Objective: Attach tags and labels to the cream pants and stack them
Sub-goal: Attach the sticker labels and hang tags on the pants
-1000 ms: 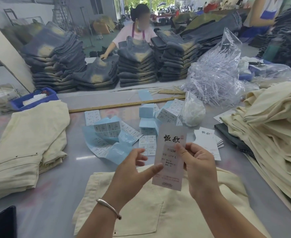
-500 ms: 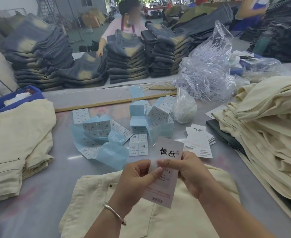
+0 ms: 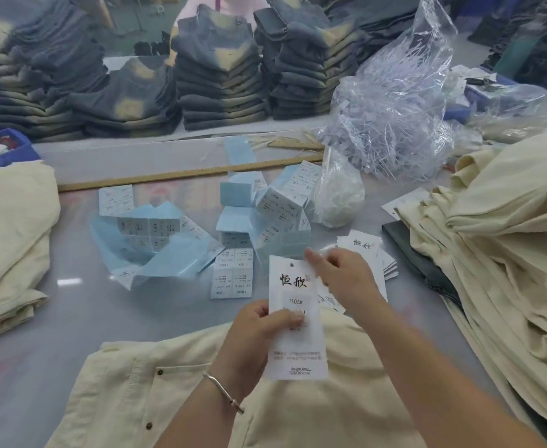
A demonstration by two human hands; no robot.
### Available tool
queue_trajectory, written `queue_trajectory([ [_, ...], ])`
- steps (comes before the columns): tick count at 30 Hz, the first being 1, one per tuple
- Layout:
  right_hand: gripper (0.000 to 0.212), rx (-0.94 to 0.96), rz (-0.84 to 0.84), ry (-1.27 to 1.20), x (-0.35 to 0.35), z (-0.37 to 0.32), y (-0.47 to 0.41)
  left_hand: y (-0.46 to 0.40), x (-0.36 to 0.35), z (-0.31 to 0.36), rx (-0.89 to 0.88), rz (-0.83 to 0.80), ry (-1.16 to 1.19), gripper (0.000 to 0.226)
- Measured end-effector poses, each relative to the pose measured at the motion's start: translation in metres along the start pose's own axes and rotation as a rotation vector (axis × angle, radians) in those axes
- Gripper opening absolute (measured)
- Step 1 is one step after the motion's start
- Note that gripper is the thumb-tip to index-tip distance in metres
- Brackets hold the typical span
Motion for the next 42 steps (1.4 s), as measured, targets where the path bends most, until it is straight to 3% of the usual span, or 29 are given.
queue_trajectory([
  [2,0.033,0.086,0.201,0.223,0.017,0.003,-0.037,-0.011,0.002,0.000,-0.001,0.075,0.019,0.021],
  [4,0.009,0.130,0.263,0.374,0.023,0.002,-0.071,-0.017,0.004,0.000,0.010,0.128,0.030,0.025],
  [5,0.018,0.158,0.264,0.448,0.021,0.000,-0.088,-0.019,0.007,-0.001,0.014,0.154,0.028,0.026],
  [10,0.048,0.242,0.001,1.004,-0.014,-0.024,-0.156,-0.024,0.021,-0.011,0.037,0.221,0.020,0.029],
  [12,0.039,0.212,-0.086,1.174,-0.023,-0.030,-0.171,-0.024,0.024,-0.012,0.029,0.216,0.022,0.026],
  [14,0.024,0.225,-0.093,1.287,-0.023,-0.037,-0.178,-0.023,0.024,-0.010,0.014,0.215,0.022,0.026],
  [16,0.022,0.233,-0.075,1.332,-0.019,-0.040,-0.179,-0.023,0.024,-0.008,0.001,0.207,0.010,0.027],
  [19,0.014,0.173,0.019,1.116,-0.003,-0.029,-0.182,-0.022,0.026,-0.005,-0.016,0.202,-0.006,0.026],
  [23,0.015,0.084,0.038,0.235,0.025,-0.023,-0.167,-0.022,0.026,-0.003,-0.032,0.197,0.004,0.030],
  [25,0.018,0.073,0.044,-0.066,0.035,-0.031,-0.144,-0.020,0.024,-0.001,-0.058,0.210,-0.003,0.032],
  [30,0.018,0.036,-0.198,-0.604,0.035,-0.057,-0.081,-0.010,0.023,0.012,-0.158,0.170,0.144,0.033],
  [32,0.019,-0.010,-0.265,-0.637,0.032,-0.062,-0.053,-0.002,0.023,0.017,-0.161,0.114,0.260,0.045],
  [38,0.013,-0.016,-0.330,-0.500,0.009,-0.070,0.030,0.033,0.018,0.016,-0.022,-0.095,0.544,0.023],
  [42,0.014,0.063,-0.313,-0.313,-0.011,-0.074,0.088,0.056,0.021,0.015,0.026,-0.152,0.726,0.042],
])
Point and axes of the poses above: each hand's wrist, its own y-axis away from the middle knuckle, its own x-axis out of the back of the hand, z = x × y, the point moved 5 cm from there along -y, towards the middle knuckle, and after that the axes turned 6 degrees about y, right-handed, at the moved point
